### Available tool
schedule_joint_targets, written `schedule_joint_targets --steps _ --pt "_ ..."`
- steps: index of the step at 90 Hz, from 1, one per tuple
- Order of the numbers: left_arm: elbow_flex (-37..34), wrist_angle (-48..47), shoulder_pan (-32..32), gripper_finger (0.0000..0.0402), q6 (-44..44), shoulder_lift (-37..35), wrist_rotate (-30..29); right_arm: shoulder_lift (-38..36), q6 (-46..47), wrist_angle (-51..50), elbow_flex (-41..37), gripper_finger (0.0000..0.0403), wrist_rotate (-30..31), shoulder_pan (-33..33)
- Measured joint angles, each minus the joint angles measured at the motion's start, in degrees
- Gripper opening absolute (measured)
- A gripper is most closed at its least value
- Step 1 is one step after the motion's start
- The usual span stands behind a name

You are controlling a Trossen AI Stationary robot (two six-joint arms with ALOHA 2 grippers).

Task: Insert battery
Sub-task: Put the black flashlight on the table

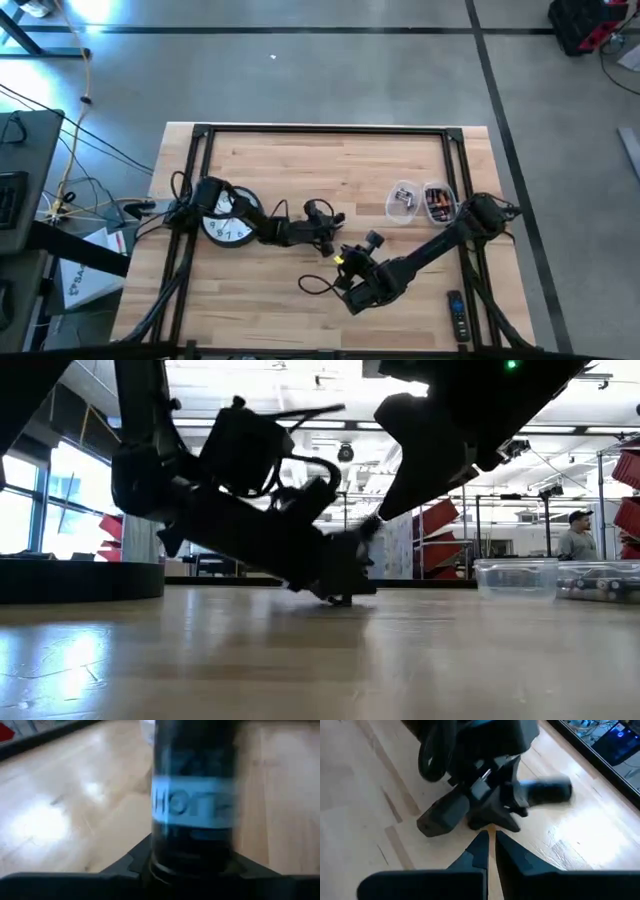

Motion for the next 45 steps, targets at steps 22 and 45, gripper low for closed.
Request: schedule_joint_targets --steps 22,45 --pt "-0.04 -2.73 -0.29 0.0105 -0.51 -0.58 0.49 0.0 0.0 0.01 -0.02 0.0 0.02 0.0" --pt "0.09 -12.42 -0.09 0.0115 -1.53 -4.65 -4.61 0.0 0.67 -0.01 -0.02 0.0 0.02 0.0"
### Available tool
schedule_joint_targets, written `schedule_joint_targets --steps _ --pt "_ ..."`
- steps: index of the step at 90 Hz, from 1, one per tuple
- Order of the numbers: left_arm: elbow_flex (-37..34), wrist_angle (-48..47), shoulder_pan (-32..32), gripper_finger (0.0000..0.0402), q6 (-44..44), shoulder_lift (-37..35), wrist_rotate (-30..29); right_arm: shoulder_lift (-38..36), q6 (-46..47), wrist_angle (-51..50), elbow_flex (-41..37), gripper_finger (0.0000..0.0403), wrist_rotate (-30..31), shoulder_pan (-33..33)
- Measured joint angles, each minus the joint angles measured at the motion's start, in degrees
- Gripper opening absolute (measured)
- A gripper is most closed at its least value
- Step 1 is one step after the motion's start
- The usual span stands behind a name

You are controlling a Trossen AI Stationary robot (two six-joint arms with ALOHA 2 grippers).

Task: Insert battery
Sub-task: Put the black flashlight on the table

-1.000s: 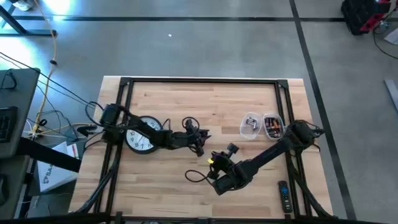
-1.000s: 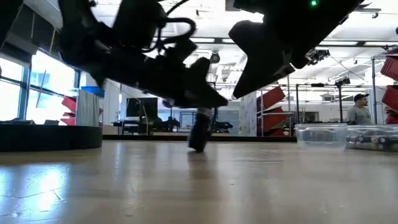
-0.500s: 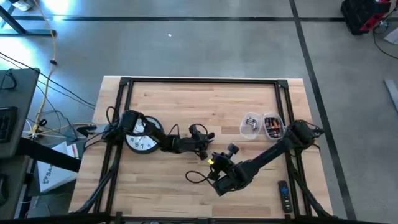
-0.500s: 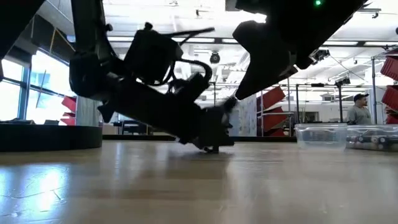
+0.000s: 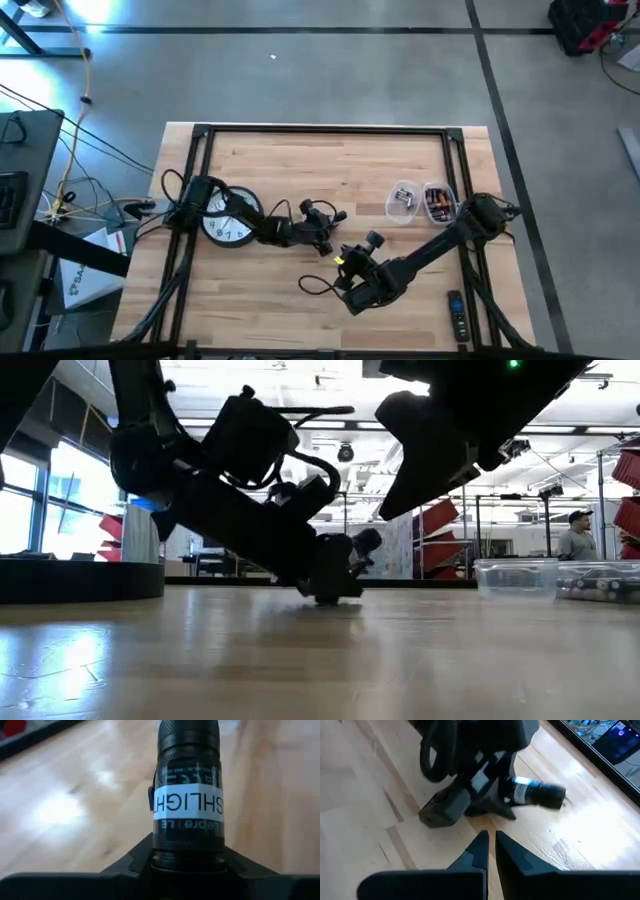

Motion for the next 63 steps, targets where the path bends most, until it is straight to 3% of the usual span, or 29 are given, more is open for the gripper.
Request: schedule_joint_targets --steps 32,63 --pt "0.17 -6.06 1.88 0.014 -3.63 -0.31 1.23 0.0 0.34 0.29 0.0 0.0 0.01 0.15" --pt "-0.05 -4.35 2.23 0.0142 -0.47 -1.63 -0.03 -0.46 6.34 -2.96 -0.01 0.0 -3.07 -1.83"
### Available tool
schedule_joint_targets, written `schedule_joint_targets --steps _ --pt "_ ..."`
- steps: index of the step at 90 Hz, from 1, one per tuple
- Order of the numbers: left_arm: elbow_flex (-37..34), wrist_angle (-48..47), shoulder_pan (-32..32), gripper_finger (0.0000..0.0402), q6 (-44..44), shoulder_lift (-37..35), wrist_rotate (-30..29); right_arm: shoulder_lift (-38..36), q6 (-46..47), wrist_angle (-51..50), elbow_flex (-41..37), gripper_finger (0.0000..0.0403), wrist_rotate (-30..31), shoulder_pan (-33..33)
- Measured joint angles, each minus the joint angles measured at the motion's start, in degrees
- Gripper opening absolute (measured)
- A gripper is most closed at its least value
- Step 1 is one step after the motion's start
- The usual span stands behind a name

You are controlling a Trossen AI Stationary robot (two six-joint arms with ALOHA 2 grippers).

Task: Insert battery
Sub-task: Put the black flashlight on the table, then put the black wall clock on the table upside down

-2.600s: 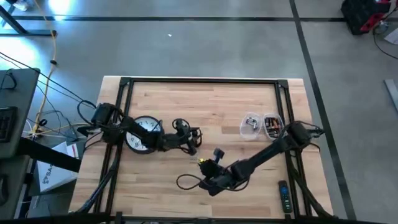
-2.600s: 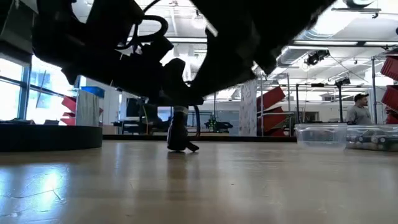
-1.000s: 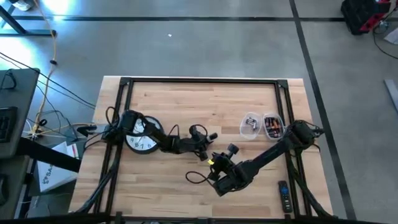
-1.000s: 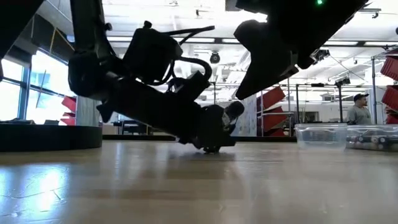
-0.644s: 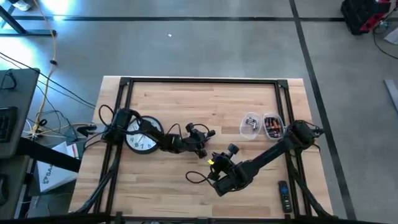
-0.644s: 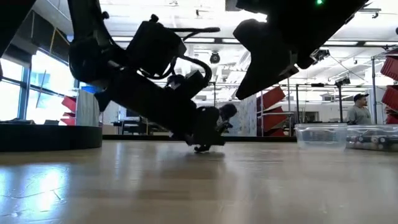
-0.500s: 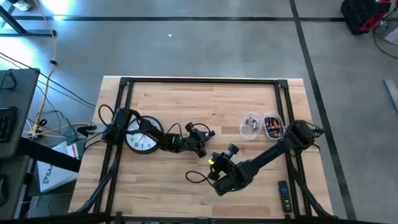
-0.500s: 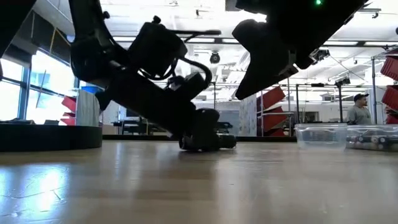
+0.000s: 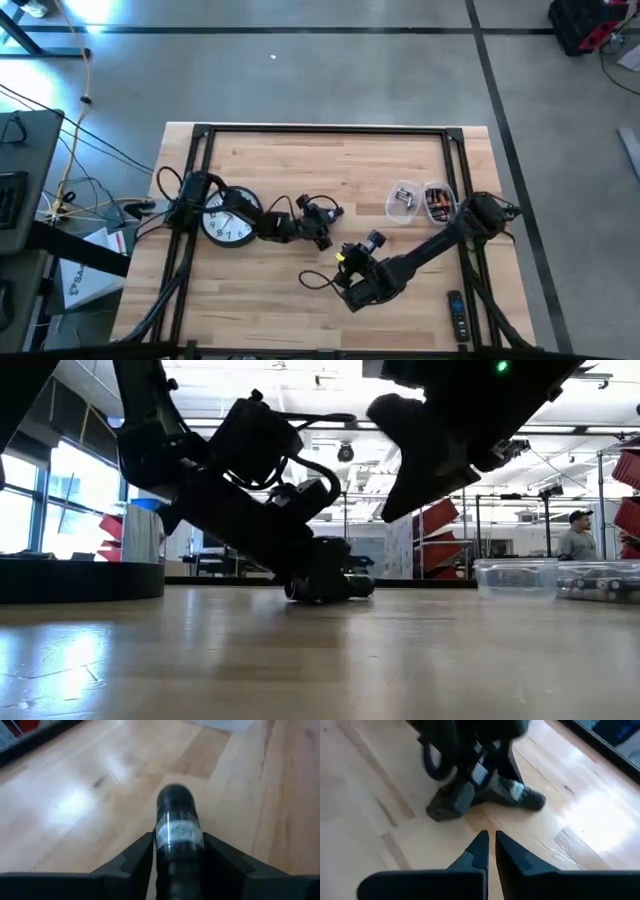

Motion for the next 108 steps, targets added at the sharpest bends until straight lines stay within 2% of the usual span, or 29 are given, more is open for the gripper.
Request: schedule_joint_targets --steps 18,35,47,68,75,93,100,108 --pt "0.01 -1.19 -0.05 0.0142 1.91 -2.84 0.46 -1.43 0.86 -1.41 -0.01 0.0 -1.13 -0.64" --pt "0.01 -5.38 -1.66 0.0142 4.59 -7.18 0.56 -4.71 -4.15 -2.12 -0.01 0.0 -0.9 -0.18" --pt "0.06 -10.79 -4.33 0.0142 4.56 -12.55 0.78 -7.59 -11.01 -4.28 -0.01 0.0 -1.28 -0.25" --pt "0.05 -21.74 -11.19 0.0142 4.89 -20.6 2.04 -14.11 -10.38 -10.06 -0.01 0.0 -0.71 -1.39" --pt "0.05 -22.9 -13.47 0.0142 5.74 -21.65 1.48 -16.02 -7.3 -13.66 0.01 0.0 -2.32 -2.48" --pt "0.05 -24.28 -15.97 0.0142 14.43 -21.59 -3.94 -18.15 2.07 -31.18 0.01 0.0 -13.72 -9.09" --pt "0.05 -25.11 -15.13 0.0142 15.34 -21.59 -4.75 -17.85 3.33 -34.77 0.01 0.0 -15.03 -11.41" --pt "0.05 -26.46 -13.21 0.0142 14.95 -21.59 -2.3 -17.62 0.9 -33.85 0.01 0.0 -15.06 -13.5"
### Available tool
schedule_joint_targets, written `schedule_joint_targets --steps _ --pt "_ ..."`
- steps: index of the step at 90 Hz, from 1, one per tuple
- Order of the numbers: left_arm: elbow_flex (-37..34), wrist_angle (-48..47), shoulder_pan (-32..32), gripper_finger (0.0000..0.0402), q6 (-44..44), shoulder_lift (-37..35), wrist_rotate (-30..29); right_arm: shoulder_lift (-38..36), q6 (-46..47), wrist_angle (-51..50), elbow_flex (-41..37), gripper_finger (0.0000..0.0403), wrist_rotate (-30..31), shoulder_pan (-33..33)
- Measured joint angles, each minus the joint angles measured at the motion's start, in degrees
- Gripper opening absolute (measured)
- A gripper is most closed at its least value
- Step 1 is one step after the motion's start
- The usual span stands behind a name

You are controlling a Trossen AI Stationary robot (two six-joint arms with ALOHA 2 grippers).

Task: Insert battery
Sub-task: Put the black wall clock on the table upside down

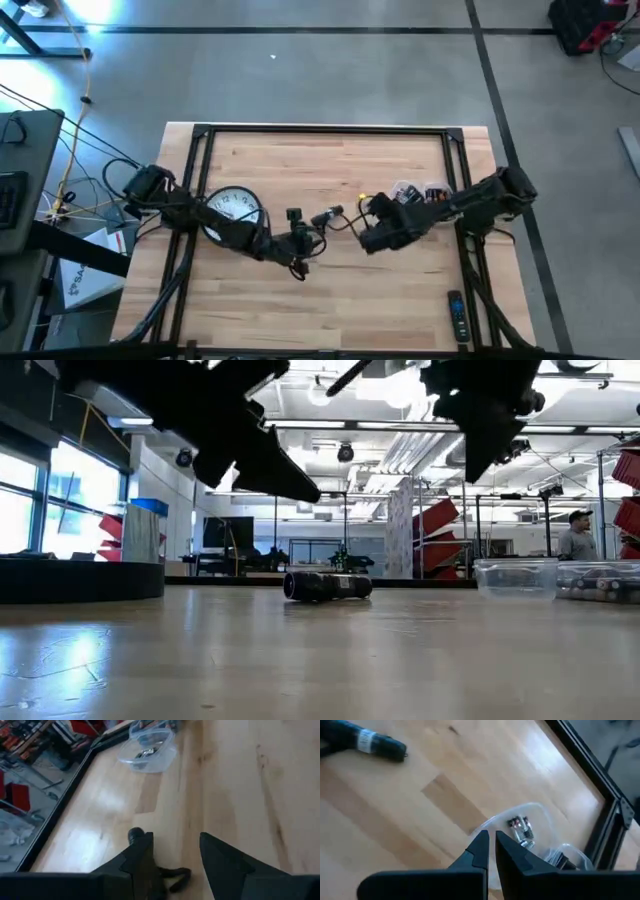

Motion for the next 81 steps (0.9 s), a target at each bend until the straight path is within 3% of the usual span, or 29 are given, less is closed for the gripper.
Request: schedule_joint_targets --steps 9,19,38,54,63,81 --pt "0.04 -5.57 2.43 0.0142 -3.75 -0.77 1.15 0.0 -7.39 7.04 0.0 0.0 1.07 -1.88" --pt "2.11 -21.74 3.49 0.0142 -13.53 -4.24 1.0 0.11 -19.61 16.05 0.0 0.0 2.35 -3.25" --pt "5.22 -55.59 1.22 0.0143 -39.76 -12.17 1.48 4.39 -45.55 34.79 0.0 0.0 7.79 -3.84" --pt "5.2 -77.94 -0.55 0.0143 -63.51 -16.55 4.72 11.52 -58.77 51.16 0.0 0.0 2.58 -3.75" --pt "4.41 -82.87 -0.13 0.0143 -71.71 -16.94 7.41 15.43 -63.8 58.19 0.0 0.0 0.53 -3.0" --pt "-0.18 -80.79 1.41 0.0143 -73.49 -16.33 15.8 18.97 -61.98 63.38 0.0 0.0 0.28 -0.95"
